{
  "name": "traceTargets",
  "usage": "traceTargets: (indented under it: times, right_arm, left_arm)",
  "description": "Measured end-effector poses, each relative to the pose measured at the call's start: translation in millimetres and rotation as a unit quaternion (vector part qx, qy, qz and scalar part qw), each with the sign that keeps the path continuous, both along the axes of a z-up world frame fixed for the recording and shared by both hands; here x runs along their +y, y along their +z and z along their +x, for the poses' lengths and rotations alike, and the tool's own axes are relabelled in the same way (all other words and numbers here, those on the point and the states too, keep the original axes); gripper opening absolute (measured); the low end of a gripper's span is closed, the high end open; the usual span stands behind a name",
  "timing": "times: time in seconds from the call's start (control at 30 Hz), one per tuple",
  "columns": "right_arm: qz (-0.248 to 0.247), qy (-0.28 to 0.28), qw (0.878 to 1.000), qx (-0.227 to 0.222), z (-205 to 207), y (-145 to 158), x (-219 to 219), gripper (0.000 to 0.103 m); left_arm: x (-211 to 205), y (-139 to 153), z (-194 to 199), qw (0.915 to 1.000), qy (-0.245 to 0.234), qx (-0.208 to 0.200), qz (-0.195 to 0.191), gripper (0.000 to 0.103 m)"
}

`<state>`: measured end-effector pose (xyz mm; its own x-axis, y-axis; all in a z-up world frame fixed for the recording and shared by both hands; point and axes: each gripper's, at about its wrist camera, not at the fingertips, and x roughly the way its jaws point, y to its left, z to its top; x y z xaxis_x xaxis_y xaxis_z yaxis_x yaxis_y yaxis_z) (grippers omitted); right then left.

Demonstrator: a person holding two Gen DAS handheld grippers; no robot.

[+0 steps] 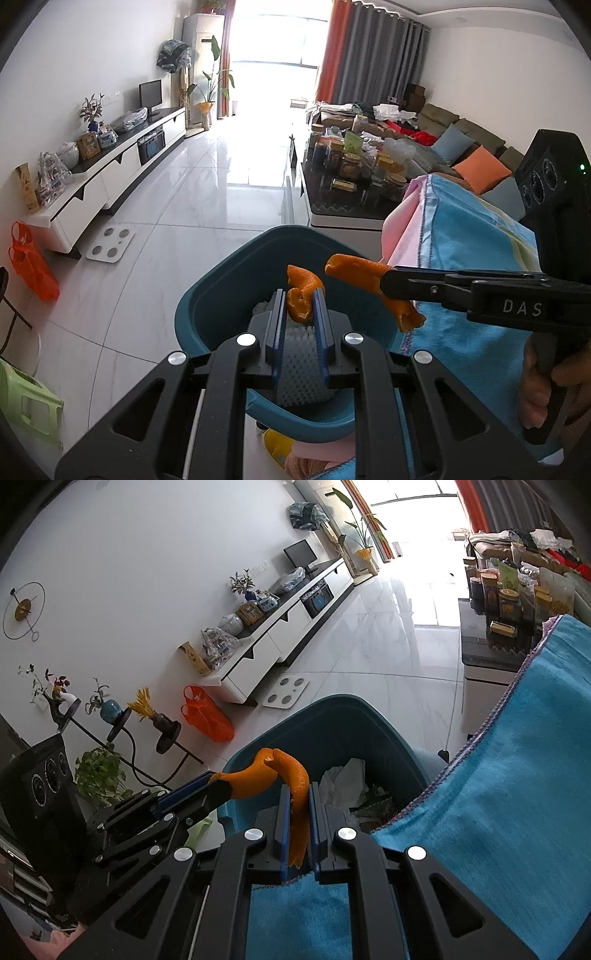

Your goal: Collect trash

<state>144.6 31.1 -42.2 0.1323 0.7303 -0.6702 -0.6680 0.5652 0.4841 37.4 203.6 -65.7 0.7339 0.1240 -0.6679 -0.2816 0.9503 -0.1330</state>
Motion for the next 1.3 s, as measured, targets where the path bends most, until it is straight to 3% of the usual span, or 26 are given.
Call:
traceTargets:
  times: [0.47,0.6,0.67,0.77,0.87,0.93,1.13,1.3]
  right_arm:
    - [-0.036,-0.001,0.999,0.01,6,-9,20,0.015]
    - [-0.032,-0.008,0.999,0.014,7,-9,17,0.016]
    - [-0.027,-0.011,0.999,0.015,7,-9,13,0.016]
    - [-0.017,-0.015,1.0,0.01,5,-6,7,0.021]
    - [-0.004,-0.024,1.0,-0.004,0,2,-9,0.033]
    - [0.008,-0.03,0.999,-0.016,-6,10,-25,0.039]
    - [0.026,-0.06,0.995,-0.081,-30,35,-83,0.066]
    - [0.028,-0.109,0.984,-0.138,-55,46,-140,0.088]
  left_arm:
    - [6,-26,28,0.9991,0.005,0.033,-0.024,0.017]
    - [7,-35,31,0.9989,0.006,0.038,-0.028,0.03]
    - [8,-36,29,0.9987,0.009,0.038,-0.033,0.032]
    - [6,-33,23,0.9991,0.012,0.026,-0.032,0.045]
    - [0,-23,13,0.9996,0.011,0.007,-0.023,0.062]
    - [-4,-15,6,0.9998,0.007,-0.007,-0.017,0.066]
    - [-38,12,-18,0.9979,-0.019,-0.061,0.013,0.098]
    - [-79,36,-38,0.9909,-0.051,-0.12,0.034,0.098]
